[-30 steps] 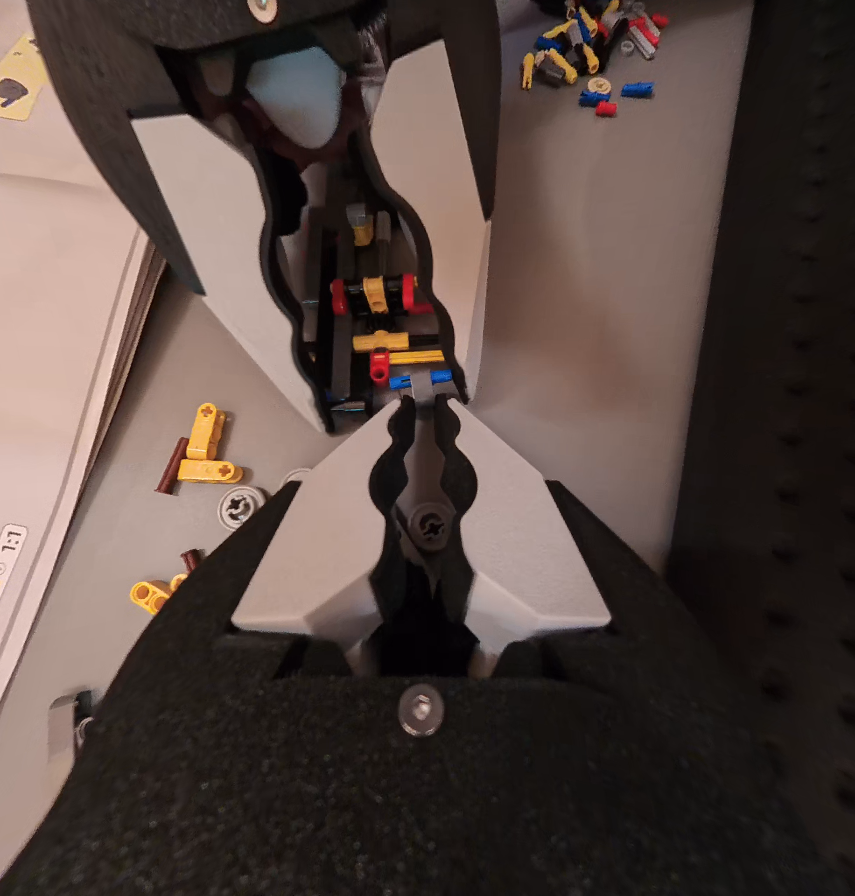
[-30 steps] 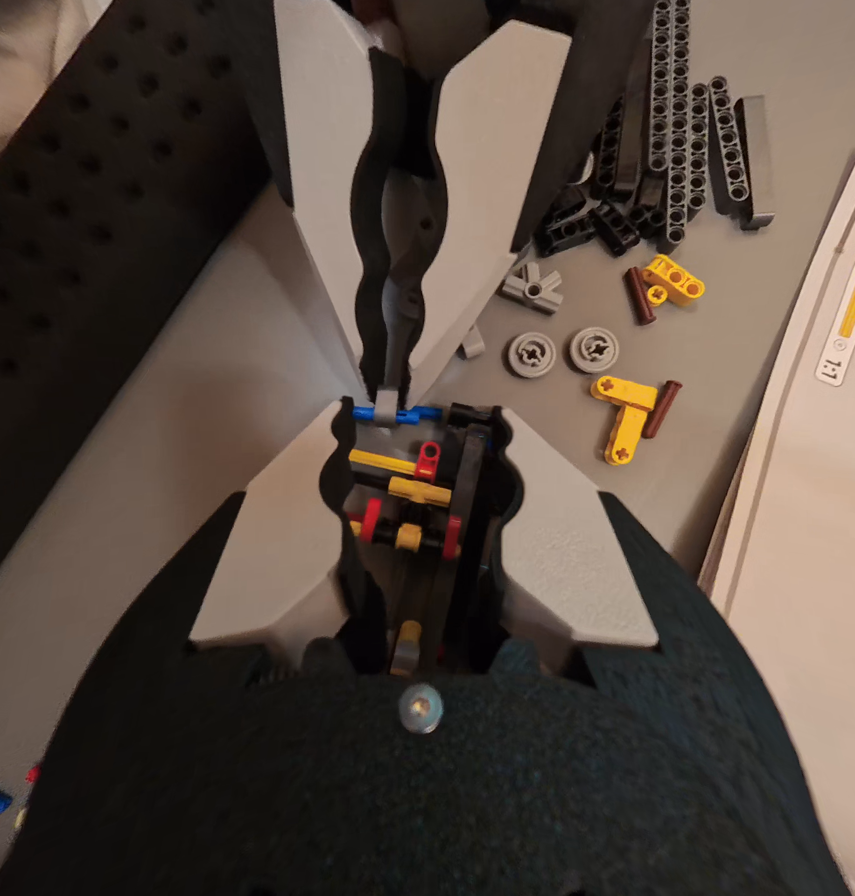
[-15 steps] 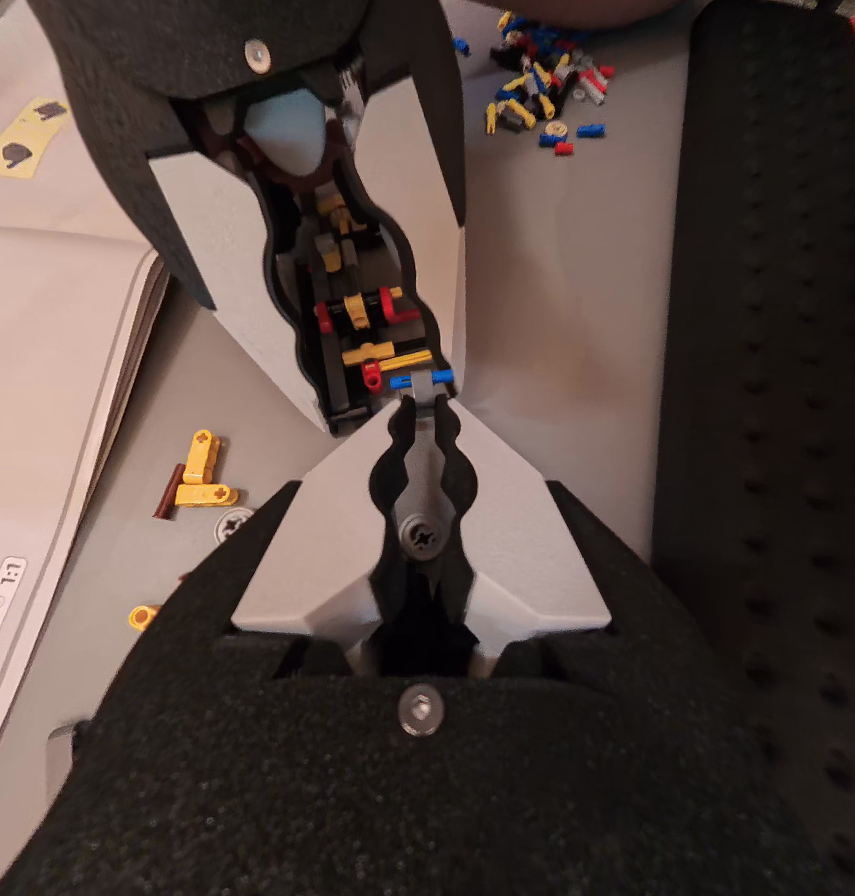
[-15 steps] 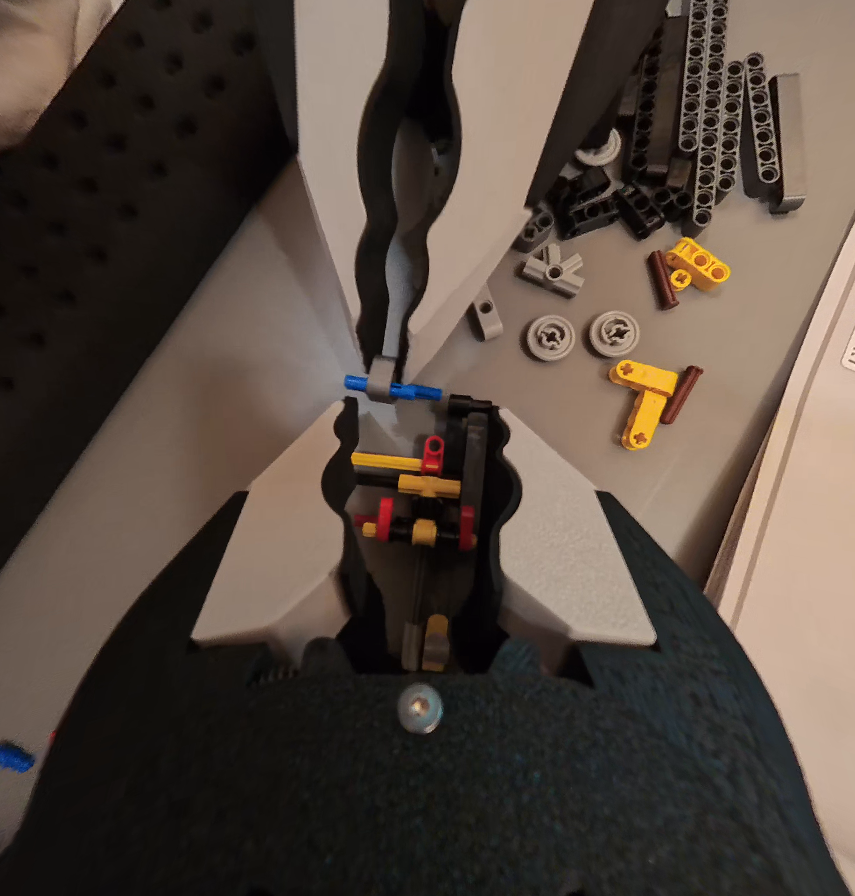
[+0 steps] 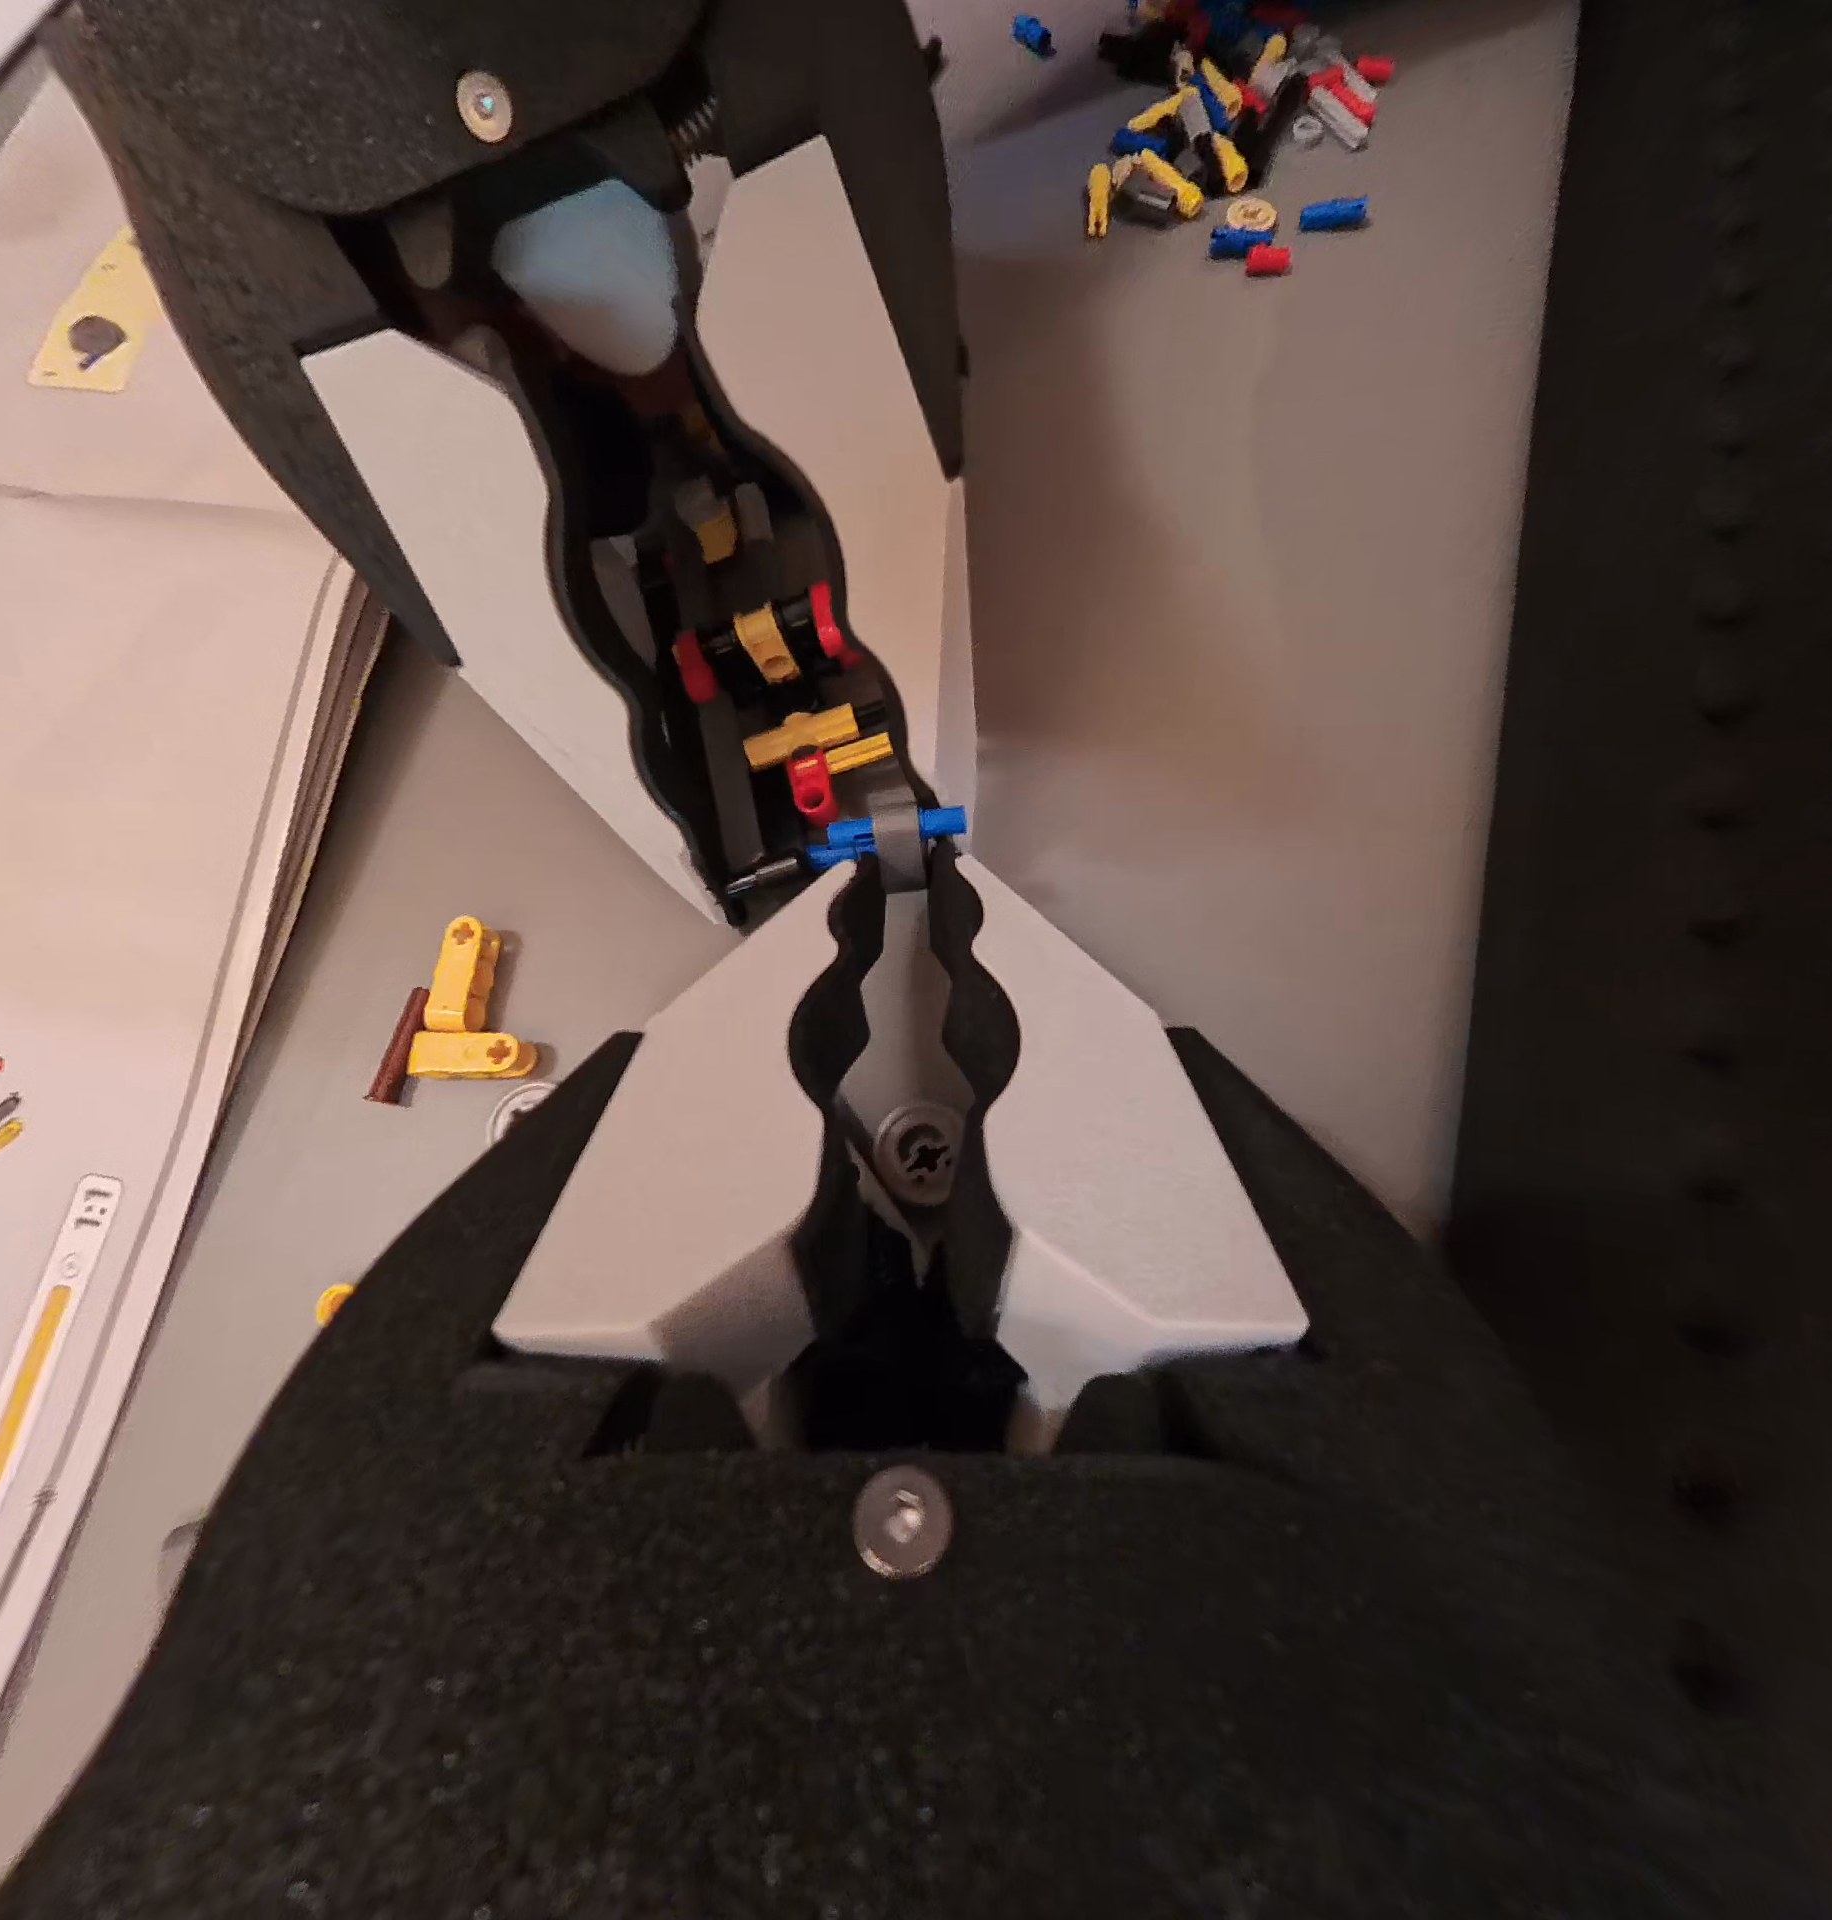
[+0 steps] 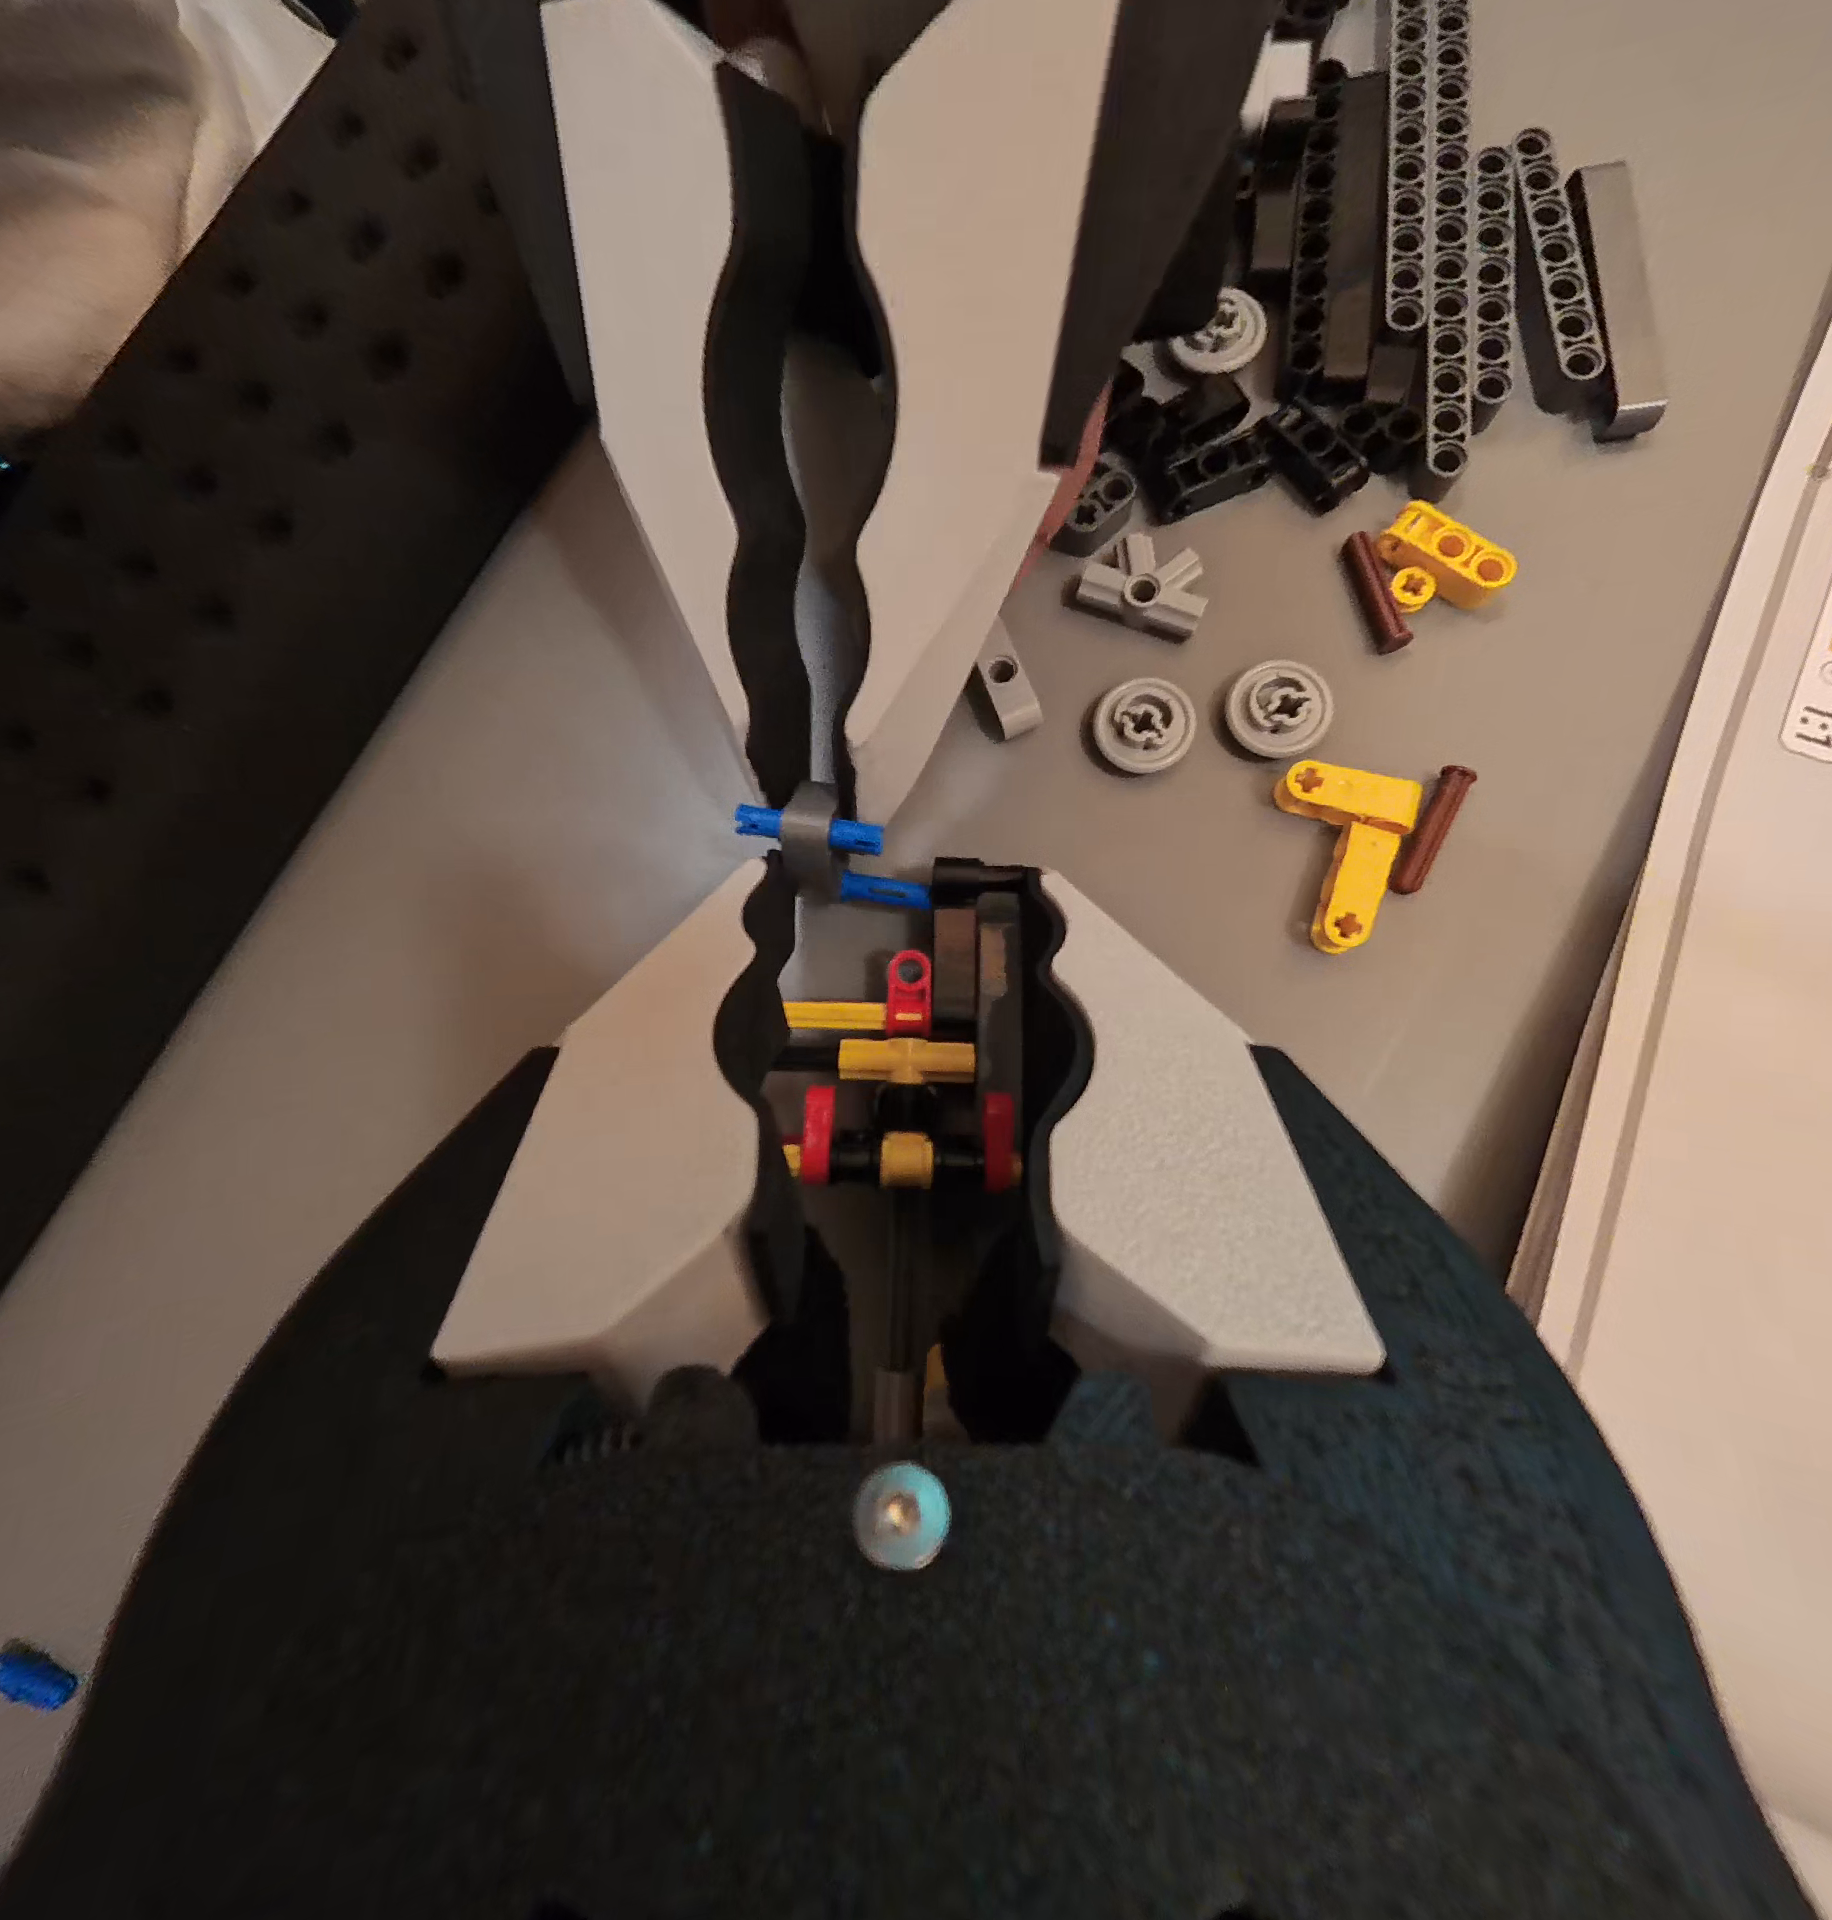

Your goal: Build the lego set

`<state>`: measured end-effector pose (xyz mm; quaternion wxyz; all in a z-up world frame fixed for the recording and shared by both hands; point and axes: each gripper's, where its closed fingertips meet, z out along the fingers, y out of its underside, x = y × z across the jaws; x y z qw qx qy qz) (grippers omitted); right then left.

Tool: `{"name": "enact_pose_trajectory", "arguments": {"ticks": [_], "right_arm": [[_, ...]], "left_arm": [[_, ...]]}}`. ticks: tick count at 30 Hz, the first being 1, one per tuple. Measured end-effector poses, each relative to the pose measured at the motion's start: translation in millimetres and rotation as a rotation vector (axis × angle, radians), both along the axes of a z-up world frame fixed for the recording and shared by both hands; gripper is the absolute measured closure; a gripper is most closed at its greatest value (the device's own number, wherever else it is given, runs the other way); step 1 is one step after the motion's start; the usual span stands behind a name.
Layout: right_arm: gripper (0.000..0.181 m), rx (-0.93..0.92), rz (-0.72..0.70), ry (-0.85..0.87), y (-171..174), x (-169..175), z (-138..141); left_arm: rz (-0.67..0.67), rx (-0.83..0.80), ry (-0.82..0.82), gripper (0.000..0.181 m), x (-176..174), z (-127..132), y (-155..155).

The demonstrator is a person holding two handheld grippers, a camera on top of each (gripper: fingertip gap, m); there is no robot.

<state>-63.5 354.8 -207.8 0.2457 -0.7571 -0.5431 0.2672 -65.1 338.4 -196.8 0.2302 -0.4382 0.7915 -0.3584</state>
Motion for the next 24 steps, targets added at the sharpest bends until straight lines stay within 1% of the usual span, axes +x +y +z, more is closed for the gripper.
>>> {"name": "enact_pose_trajectory", "arguments": {"ticks": [3, 5, 6, 7, 10, 17, 23, 24], "right_arm": [[0.139, 0.001, -0.001, -0.001, 0.2, 0.0, -0.2], [0.14, -0.012, -0.007, 0.003, 0.4, 0.0, 0.3], [0.139, -0.016, -0.005, 0.002, 0.0, 0.1, -0.1], [0.139, -0.013, -0.002, 0.001, -0.5, -0.1, -0.3], [0.138, 0.012, -0.006, -0.004, 1.2, 0.6, -0.9], [0.139, 0.027, -0.029, -0.005, 5.5, 1.8, -1.4], [0.137, 0.07, -0.025, -0.014, 7.2, 2.8, 0.3], [0.135, 0.081, -0.031, -0.013, 8.1, 3.2, 1.9]], "left_arm": [[0.002, 0.04, -0.022, 0.173, 0.5, -0.2, 0.0], [0.009, 0.06, -0.034, 0.168, 1.9, -0.1, 0.0], [0.015, 0.068, -0.034, 0.174, 2.2, -0.4, 0.4], [0.013, 0.072, -0.033, 0.174, 1.8, -0.9, 0.4], [0.032, 0.044, -0.003, 0.174, 0.6, -2.9, 2.4], [0.046, 0.069, 0.027, 0.174, 0.0, -9.6, 6.5], [0.04, 0.046, 0.022, 0.174, 0.2, -6.8, 5.4], [0.038, 0.046, 0.02, 0.175, 0.1, -6.6, 5.3]]}}
